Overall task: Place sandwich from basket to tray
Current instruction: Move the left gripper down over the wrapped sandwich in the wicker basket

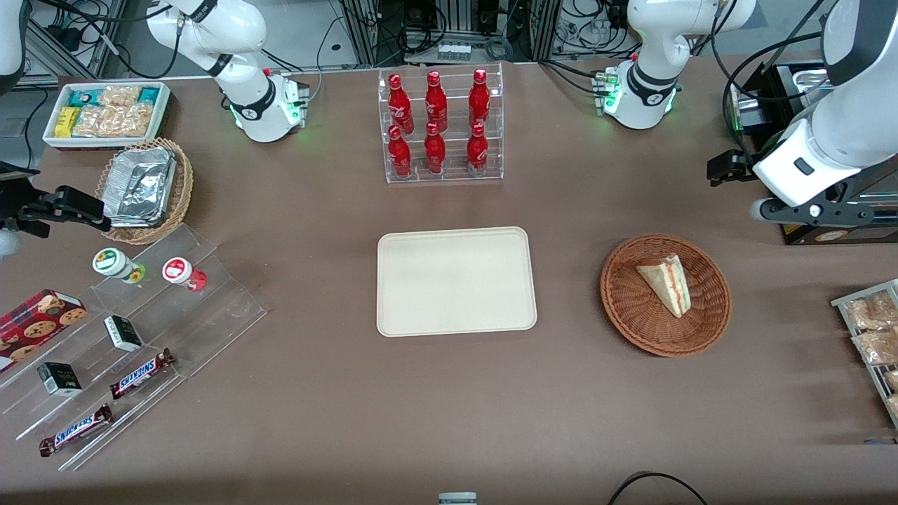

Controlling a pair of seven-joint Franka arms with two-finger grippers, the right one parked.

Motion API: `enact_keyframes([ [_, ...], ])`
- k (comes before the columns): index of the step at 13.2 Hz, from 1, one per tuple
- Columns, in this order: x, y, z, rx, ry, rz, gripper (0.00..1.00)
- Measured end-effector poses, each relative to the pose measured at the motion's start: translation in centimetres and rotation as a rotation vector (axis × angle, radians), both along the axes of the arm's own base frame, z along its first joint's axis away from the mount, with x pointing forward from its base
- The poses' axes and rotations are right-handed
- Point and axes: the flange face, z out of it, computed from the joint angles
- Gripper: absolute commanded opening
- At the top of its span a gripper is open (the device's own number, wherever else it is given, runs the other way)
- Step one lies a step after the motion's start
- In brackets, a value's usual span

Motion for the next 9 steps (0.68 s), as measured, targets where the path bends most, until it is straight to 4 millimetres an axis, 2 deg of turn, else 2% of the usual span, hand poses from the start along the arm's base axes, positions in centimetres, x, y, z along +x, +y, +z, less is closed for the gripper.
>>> enact_keyframes([
  [5, 0.4, 0.6, -0.4, -0.007, -0.006, -0.004, 1.00],
  [6, 0.8, 0.5, -1.2, -0.009, -0.019, -0.006, 1.00],
  [9, 1.5, 0.4, -5.5, -0.010, -0.027, -0.011, 1.00],
])
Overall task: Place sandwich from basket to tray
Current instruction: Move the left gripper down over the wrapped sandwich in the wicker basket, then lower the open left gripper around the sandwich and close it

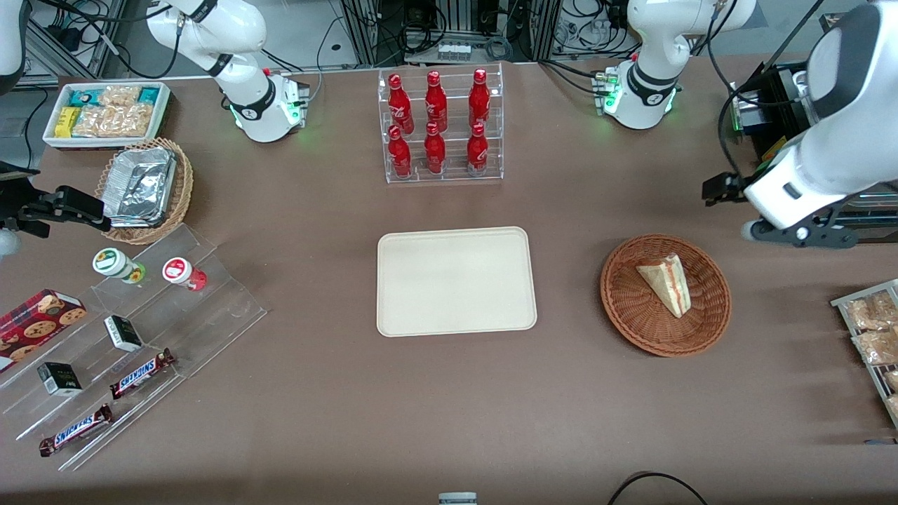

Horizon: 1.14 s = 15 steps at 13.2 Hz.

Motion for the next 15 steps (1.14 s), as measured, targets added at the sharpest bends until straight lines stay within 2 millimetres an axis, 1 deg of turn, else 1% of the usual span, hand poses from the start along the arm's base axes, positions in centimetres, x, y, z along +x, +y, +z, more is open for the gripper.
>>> enact_keyframes([
  [3, 0.5, -0.1, -4.6, -0.006, -0.036, -0.006, 1.00],
  [5, 0.6, 0.2, -8.3, -0.011, -0.071, 0.003, 1.00],
  [7, 0.3, 1.0, -12.3, -0.010, -0.106, 0.043, 1.00],
  [9, -0.4, 1.8, -15.6, -0.004, -0.125, 0.117, 1.00],
  [11, -1.1, 2.0, -18.1, 0.008, -0.154, 0.235, 1.00],
  [12, -1.4, 2.0, -19.0, 0.016, -0.172, 0.312, 1.00],
  [15, -1.7, 1.9, -20.6, 0.041, -0.203, 0.528, 1.00],
])
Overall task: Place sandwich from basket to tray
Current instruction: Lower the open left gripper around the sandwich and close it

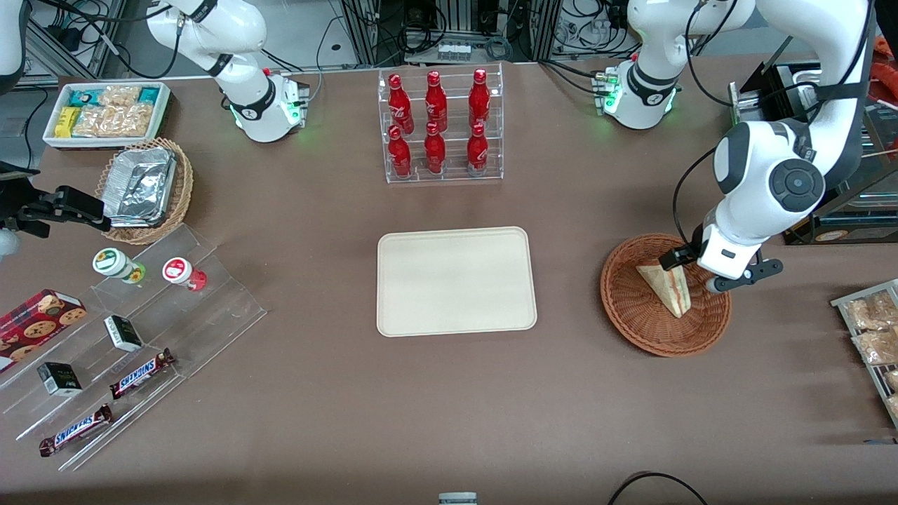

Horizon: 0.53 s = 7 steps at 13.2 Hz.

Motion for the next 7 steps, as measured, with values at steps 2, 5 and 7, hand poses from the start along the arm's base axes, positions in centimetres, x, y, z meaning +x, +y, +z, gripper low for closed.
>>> enact_keyframes([
  [2, 0.0, 0.0, -0.8, -0.001, -0.021, 0.052, 1.00],
  [5, -0.6, 0.0, -3.0, -0.010, -0.065, 0.071, 1.00],
  [7, -1.2, 0.0, -4.8, -0.015, -0.077, 0.073, 1.00],
])
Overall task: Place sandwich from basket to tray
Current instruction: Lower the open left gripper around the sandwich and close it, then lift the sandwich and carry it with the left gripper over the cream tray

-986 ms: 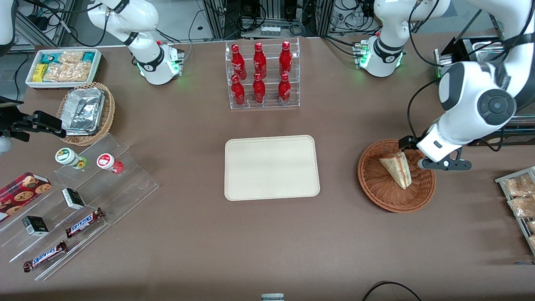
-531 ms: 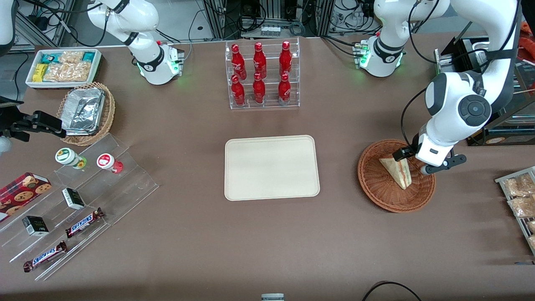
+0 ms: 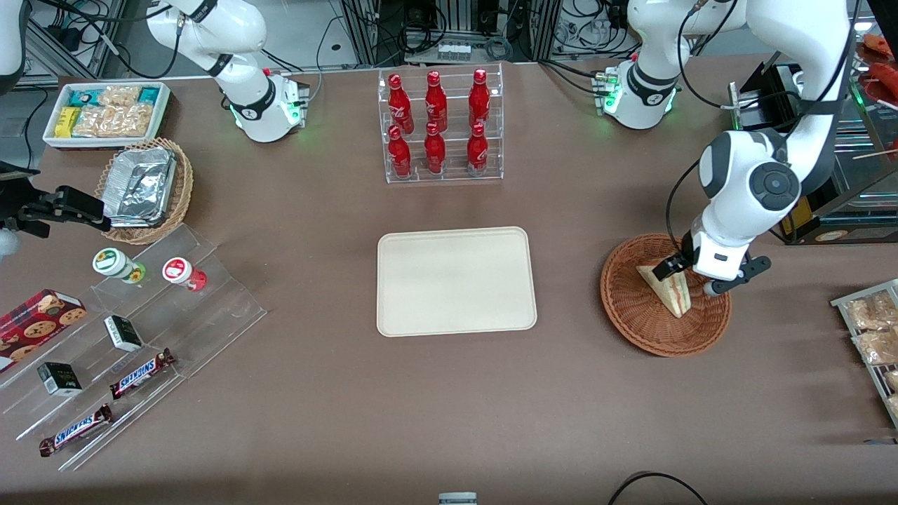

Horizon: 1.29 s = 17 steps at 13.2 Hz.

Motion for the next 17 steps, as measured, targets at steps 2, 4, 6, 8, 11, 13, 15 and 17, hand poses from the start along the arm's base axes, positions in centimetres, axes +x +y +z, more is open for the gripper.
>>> enact_keyframes([
  [2, -0.5, 0.0, -1.6, -0.003, -0.004, -0.001, 1.00],
  [4, -0.7, 0.0, -2.6, -0.004, 0.003, -0.001, 0.68],
  [6, -0.8, 0.0, -2.9, -0.004, 0.009, -0.001, 0.00],
  [8, -0.8, 0.0, -3.0, -0.003, 0.010, -0.002, 0.00],
  [11, -0.8, 0.0, -2.9, -0.003, 0.009, -0.002, 0.00],
  [13, -0.8, -0.1, -2.7, -0.003, 0.009, 0.002, 0.00],
  [15, -0.4, -1.0, -1.7, 0.001, 0.036, 0.045, 0.00],
  [17, 1.1, -3.5, 1.3, 0.015, 0.083, 0.089, 0.00],
])
